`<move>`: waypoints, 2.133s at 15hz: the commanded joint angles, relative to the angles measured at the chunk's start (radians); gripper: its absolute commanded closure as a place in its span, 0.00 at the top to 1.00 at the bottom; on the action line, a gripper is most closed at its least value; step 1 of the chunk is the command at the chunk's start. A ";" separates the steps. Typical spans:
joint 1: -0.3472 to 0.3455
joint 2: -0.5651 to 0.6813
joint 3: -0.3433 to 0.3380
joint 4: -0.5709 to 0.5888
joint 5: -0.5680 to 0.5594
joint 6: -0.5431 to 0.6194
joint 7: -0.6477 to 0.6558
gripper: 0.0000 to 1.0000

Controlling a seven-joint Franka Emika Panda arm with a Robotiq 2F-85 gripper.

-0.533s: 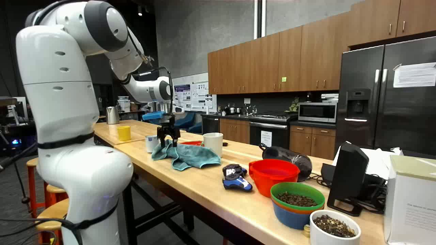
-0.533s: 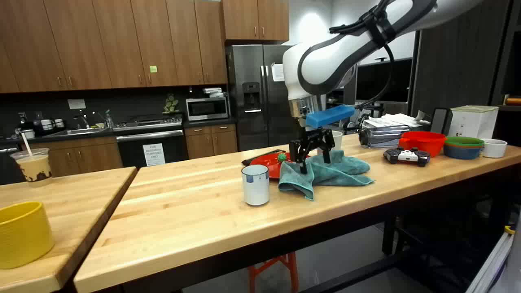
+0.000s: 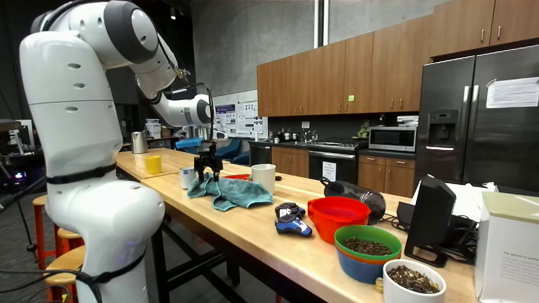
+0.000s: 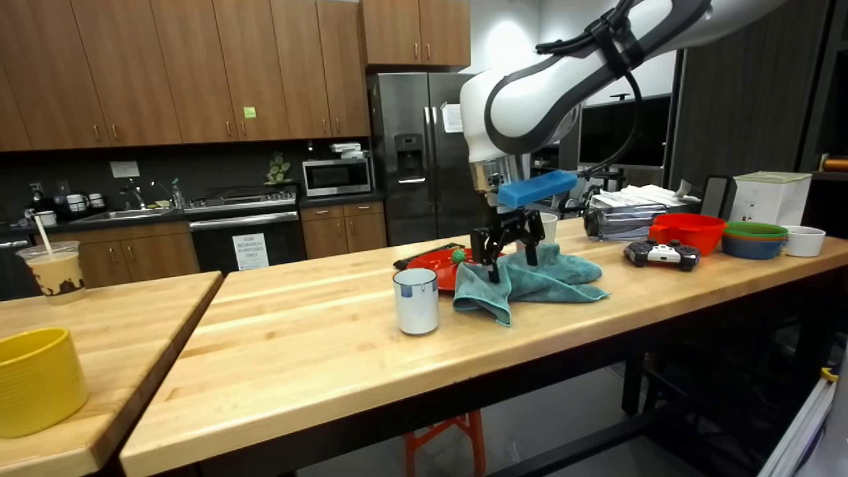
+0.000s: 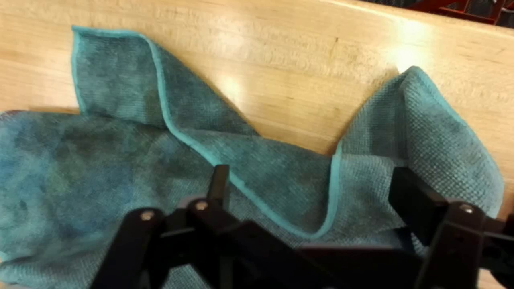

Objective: Lift then drop the towel

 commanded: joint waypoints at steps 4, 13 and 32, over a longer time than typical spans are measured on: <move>0.028 0.001 -0.028 0.001 -0.004 -0.002 0.003 1.00; 0.033 -0.008 -0.032 -0.010 -0.008 0.006 0.008 1.00; 0.115 0.100 -0.022 -0.062 -0.296 0.227 0.180 0.31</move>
